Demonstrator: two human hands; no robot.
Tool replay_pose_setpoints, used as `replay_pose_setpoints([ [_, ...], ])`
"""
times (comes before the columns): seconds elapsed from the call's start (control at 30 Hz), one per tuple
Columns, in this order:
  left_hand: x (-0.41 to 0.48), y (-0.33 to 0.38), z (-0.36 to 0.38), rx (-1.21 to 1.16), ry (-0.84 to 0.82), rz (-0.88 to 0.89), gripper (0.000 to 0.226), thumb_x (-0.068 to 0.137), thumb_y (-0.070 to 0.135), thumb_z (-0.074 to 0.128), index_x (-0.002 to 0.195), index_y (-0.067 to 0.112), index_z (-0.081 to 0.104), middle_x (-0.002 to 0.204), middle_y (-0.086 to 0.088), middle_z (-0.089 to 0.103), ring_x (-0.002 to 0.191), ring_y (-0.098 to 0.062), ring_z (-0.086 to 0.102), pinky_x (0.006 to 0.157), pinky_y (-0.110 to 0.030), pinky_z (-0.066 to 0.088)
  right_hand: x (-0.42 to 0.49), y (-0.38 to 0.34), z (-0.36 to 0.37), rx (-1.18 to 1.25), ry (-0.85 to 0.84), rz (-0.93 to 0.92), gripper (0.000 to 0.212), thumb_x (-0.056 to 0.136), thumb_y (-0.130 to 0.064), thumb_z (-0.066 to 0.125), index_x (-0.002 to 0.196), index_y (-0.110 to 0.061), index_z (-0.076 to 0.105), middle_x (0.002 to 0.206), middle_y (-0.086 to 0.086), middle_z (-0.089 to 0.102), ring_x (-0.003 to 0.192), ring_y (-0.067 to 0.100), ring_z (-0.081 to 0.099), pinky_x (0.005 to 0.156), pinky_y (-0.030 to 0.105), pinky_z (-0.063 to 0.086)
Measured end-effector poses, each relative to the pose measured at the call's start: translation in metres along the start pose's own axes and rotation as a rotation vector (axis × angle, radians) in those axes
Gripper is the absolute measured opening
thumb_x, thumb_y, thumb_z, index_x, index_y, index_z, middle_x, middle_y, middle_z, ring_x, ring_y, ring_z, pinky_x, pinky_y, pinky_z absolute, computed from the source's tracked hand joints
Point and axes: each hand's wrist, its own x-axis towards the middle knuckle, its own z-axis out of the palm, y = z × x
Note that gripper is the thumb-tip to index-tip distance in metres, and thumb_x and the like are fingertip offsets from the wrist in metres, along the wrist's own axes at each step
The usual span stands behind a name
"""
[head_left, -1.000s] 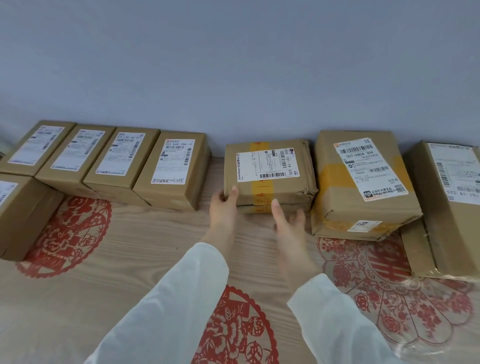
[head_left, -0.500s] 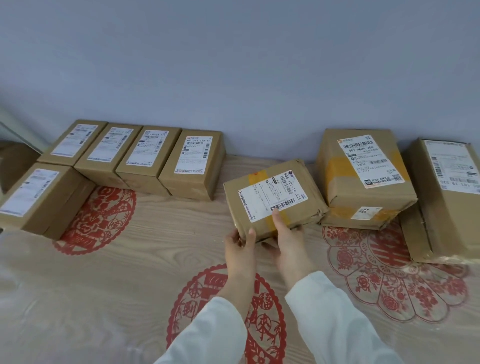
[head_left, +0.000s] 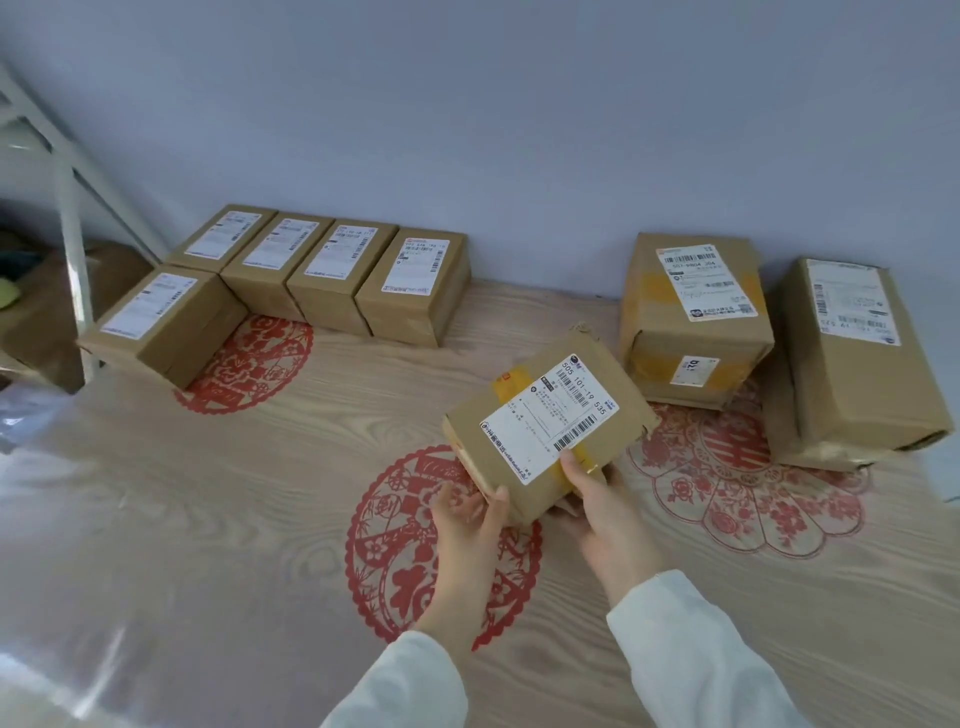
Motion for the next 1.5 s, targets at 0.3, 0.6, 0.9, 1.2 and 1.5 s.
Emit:
replay_pose_setpoints([
  [0.3,-0.031,0.022,-0.046,0.198,0.019,0.217,0.073,0.089,0.043,0.059,0.150,0.024,0.024,0.155,0.001,0.028,0.138,-0.017,0.033,0.107,-0.032,0.030,-0.066,0.010,-0.041,-0.115,-0.138,0.007,0.050,0.087,-0.014,0.065,0.134,-0.020,0.047,0.128,0.006,0.062,0.059,0.008,0.057,0.086,0.051,0.052],
  [0.6,-0.038,0.023,-0.073,0.229,-0.175,0.175,0.044,0.090,0.037,0.060,0.129,0.020,0.049,0.115,0.008,0.060,0.093,0.006,0.054,0.067,-0.011,0.043,-0.088,0.008,-0.013,-0.244,-0.056,-0.120,0.077,0.074,-0.031,0.076,0.141,-0.016,0.040,0.133,0.001,0.057,0.117,0.020,0.055,0.100,0.044,0.045],
  [0.9,-0.004,0.025,-0.118,0.063,-0.234,0.065,0.086,0.054,0.072,0.067,0.125,0.024,0.052,0.112,0.001,0.068,0.104,-0.019,0.066,0.096,-0.044,0.050,-0.116,0.052,0.036,-0.504,-0.142,-0.422,0.079,0.071,-0.039,0.072,0.142,-0.033,0.038,0.130,-0.017,0.056,0.118,0.002,0.052,0.087,0.020,0.047],
  [1.2,-0.004,0.014,-0.124,0.082,-0.382,0.089,0.079,0.058,0.066,0.074,0.123,0.029,0.047,0.122,0.000,0.062,0.112,-0.019,0.060,0.103,-0.043,0.045,-0.117,0.072,0.036,-0.442,-0.054,-0.479,0.088,0.067,-0.032,0.076,0.144,-0.025,0.034,0.131,-0.012,0.055,0.118,0.003,0.052,0.089,0.022,0.048],
  [1.5,0.012,-0.004,-0.109,0.213,-0.398,0.274,0.072,0.079,0.050,0.068,0.139,0.020,0.042,0.126,0.003,0.060,0.112,-0.011,0.058,0.098,-0.030,0.047,-0.093,0.079,0.020,-0.459,-0.027,-0.589,0.069,0.079,-0.034,0.069,0.141,-0.028,0.040,0.128,-0.011,0.058,0.116,0.004,0.055,0.091,0.022,0.048],
])
